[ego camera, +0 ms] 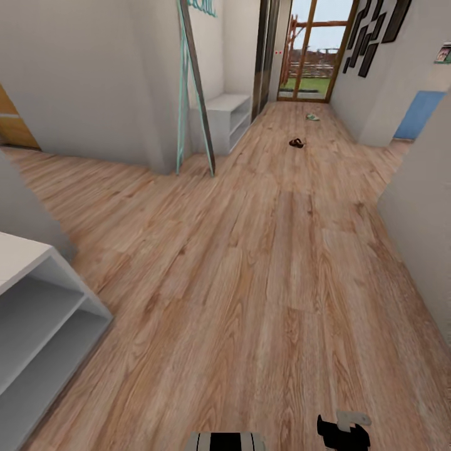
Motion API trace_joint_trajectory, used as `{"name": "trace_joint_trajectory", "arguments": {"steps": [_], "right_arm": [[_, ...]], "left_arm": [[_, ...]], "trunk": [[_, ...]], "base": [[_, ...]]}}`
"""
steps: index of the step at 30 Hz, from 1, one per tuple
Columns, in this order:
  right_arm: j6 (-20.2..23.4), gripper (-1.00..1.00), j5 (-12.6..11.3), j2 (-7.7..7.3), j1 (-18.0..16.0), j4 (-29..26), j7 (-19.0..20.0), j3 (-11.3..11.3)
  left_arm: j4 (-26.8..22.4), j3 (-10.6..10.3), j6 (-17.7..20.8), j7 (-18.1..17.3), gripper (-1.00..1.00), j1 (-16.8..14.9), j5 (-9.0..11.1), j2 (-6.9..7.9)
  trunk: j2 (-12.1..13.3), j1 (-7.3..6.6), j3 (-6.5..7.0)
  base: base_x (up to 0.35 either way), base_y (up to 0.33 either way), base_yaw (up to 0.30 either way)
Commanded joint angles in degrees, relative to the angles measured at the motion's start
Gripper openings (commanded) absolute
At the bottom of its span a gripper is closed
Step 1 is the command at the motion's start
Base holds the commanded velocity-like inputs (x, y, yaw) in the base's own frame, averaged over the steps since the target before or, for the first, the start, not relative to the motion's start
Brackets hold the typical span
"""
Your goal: Pick up the two gym shoes and the two sandals from the corridor floor and place them onto the hallstand (shoe rack) in the corridor, making sure they are on the rack and not on the floor. Arrange them so the two gym shoes are next to each other and the two sandals are next to each other.
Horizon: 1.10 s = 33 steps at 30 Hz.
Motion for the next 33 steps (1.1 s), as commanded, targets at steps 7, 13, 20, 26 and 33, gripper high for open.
{"name": "trace_joint_trajectory", "arguments": {"steps": [7,13,20,26,33], "right_arm": [[-0.52,1.00,0.30,1.42,0.17,0.07,0.09,-0.33],[-1.31,1.00,0.37,1.65,0.59,0.07,0.09,-0.33],[-1.57,1.00,0.38,1.71,0.73,0.05,0.09,-0.33],[-1.59,1.00,0.38,1.71,0.75,0.03,0.09,-0.33],[-1.60,1.00,0.38,1.71,0.75,0.06,0.08,-0.33]], "left_arm": [[0.05,0.22,0.04,-0.52,1.00,-0.04,0.70,-0.04],[0.05,0.21,0.04,-0.51,1.00,-0.01,0.67,-0.05],[0.14,0.23,0.04,-0.51,1.00,-0.03,0.70,-0.05],[0.67,0.35,0.04,-0.51,1.00,-0.01,0.77,-0.05],[0.81,0.43,0.04,-0.51,1.00,-0.03,0.82,-0.04]], "trunk": [[-0.01,0.03,0.22],[-0.01,0.03,0.60],[-0.01,0.03,1.05],[-0.01,0.03,1.45],[-0.01,0.03,1.93]], "base": [[0.338,0.000,-0.244],[0.338,0.000,-0.213],[0.339,0.000,-0.209],[0.339,0.000,-0.208],[0.339,0.000,-0.198]]}}
